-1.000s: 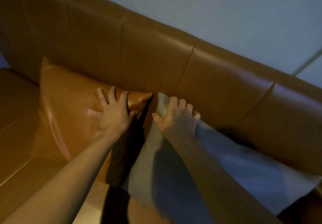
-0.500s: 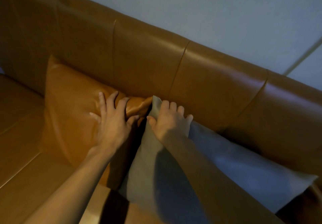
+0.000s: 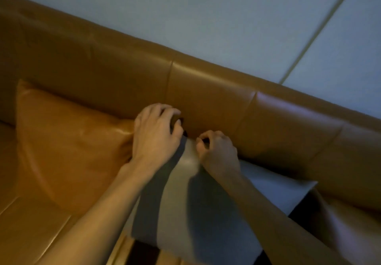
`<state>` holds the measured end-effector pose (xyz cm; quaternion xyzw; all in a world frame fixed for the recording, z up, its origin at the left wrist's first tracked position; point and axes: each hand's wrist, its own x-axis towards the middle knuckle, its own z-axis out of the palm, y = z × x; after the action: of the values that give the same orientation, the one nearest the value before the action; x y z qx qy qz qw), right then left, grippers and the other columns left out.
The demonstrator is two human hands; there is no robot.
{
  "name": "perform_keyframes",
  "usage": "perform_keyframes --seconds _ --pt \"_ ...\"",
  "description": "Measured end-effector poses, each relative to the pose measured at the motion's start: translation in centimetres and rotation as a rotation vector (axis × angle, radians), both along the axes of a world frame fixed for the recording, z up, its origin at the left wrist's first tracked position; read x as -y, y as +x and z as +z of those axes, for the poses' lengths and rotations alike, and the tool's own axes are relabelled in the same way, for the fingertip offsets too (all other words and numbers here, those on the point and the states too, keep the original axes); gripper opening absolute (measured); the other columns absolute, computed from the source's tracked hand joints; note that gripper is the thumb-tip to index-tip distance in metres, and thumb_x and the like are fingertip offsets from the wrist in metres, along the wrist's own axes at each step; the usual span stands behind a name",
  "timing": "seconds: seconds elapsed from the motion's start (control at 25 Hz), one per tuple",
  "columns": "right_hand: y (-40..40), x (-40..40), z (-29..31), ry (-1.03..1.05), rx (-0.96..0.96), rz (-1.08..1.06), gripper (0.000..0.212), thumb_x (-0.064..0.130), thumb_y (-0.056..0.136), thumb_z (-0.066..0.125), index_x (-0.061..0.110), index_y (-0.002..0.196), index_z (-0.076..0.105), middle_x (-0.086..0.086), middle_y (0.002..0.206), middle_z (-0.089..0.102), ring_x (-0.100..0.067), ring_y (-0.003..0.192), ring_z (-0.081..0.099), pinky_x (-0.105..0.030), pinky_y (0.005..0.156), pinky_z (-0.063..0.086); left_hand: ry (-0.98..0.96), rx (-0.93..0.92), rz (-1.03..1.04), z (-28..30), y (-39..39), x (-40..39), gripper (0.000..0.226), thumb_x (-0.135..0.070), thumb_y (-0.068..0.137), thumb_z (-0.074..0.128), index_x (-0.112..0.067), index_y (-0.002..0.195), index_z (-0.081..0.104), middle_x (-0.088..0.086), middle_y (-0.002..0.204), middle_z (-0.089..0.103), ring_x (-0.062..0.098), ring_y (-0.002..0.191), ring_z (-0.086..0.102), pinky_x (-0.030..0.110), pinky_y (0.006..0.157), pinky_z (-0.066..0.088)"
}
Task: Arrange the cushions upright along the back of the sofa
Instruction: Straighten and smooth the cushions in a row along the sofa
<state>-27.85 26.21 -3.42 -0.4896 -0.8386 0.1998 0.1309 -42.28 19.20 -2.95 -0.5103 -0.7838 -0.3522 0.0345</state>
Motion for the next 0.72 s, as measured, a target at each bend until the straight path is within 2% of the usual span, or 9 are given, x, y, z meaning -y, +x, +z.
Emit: perform_keyframes --seconds 0.08,0.16,0.28,0.36,0.44,0.56,0.64,0.72 --pt "4.5 -0.9 0.4 0.018 0.062 -0.057 0.021 0.034 0.097 0.047 0.024 0.104 0.063 0.001 0.106 0.06 -0.022 0.103 0.057 -0.045 0.093 0.046 -0.066 0.044 -0.196 0.9 4.4 -1.6 0.027 -0.037 0.096 0.046 -0.031 0.12 0.058 -0.006 0.124 0.059 0.015 0.118 0.05 0.036 0.098 0.04" --pt "9.1 -1.6 1.1 0.028 0.109 -0.124 0.019 0.033 0.097 0.046 0.023 0.099 0.063 -0.001 0.102 0.061 -0.025 0.1 0.058 -0.043 0.091 0.047 -0.185 0.052 -0.38 1.0 9.1 -2.9 0.026 -0.038 0.097 0.045 -0.032 0.118 0.06 -0.006 0.119 0.061 0.017 0.111 0.055 0.038 0.092 0.043" --pt "16.1 -2.3 2.3 0.109 0.139 -0.236 0.018 0.033 0.096 0.047 0.024 0.1 0.062 0.001 0.107 0.062 -0.023 0.105 0.054 -0.04 0.09 0.04 -0.284 0.029 -0.533 0.6 15.9 -4.1 0.032 -0.046 0.095 0.044 -0.035 0.122 0.058 -0.008 0.121 0.059 0.018 0.112 0.054 0.038 0.091 0.042" --pt "20.7 -2.8 3.3 0.098 0.132 -0.29 0.022 0.036 0.097 0.047 0.026 0.109 0.062 0.001 0.114 0.059 -0.022 0.112 0.05 -0.041 0.092 0.037 -0.362 0.006 -0.557 0.3 19.5 -4.9 0.04 -0.054 0.094 0.041 -0.036 0.128 0.052 -0.009 0.127 0.055 0.017 0.118 0.05 0.04 0.096 0.039" --pt "25.6 -3.3 3.5 -0.02 0.195 -0.332 0.038 0.05 0.096 0.046 0.026 0.125 0.056 -0.002 0.128 0.053 -0.026 0.124 0.045 -0.046 0.099 0.036 -0.46 -0.065 -0.547 -0.1 22.9 -5.5 0.052 -0.065 0.09 0.039 -0.038 0.134 0.045 -0.011 0.134 0.05 0.018 0.127 0.042 0.044 0.106 0.029" --pt "31.9 -3.9 2.2 -0.216 0.384 -0.347 0.08 0.074 0.083 0.048 0.029 0.148 0.033 -0.004 0.152 0.033 -0.032 0.141 0.027 -0.058 0.109 0.025 -0.535 -0.129 -0.508 -0.7 26.3 -6.7 0.07 -0.075 0.082 0.039 -0.036 0.14 0.038 -0.009 0.141 0.045 0.019 0.135 0.036 0.05 0.114 0.016" --pt "34.1 -4.0 0.3 -0.281 0.493 -0.301 0.102 0.081 0.075 0.051 0.03 0.155 0.014 -0.002 0.163 0.015 -0.033 0.149 0.009 -0.065 0.114 0.013 -0.576 -0.151 -0.449 -1.2 27.2 -7.3 0.078 -0.079 0.078 0.04 -0.034 0.142 0.034 -0.007 0.142 0.045 0.02 0.135 0.037 0.053 0.113 0.017" --pt "35.3 -4.0 -1.2 -0.268 0.484 -0.257 0.106 0.084 0.072 0.048 0.029 0.155 0.012 -0.002 0.164 0.012 -0.032 0.152 0.001 -0.072 0.113 0.001 -0.586 -0.204 -0.4 -1.8 27.9 -7.5 0.078 -0.079 0.079 0.039 -0.035 0.143 0.032 -0.007 0.142 0.046 0.02 0.134 0.038 0.054 0.109 0.021"
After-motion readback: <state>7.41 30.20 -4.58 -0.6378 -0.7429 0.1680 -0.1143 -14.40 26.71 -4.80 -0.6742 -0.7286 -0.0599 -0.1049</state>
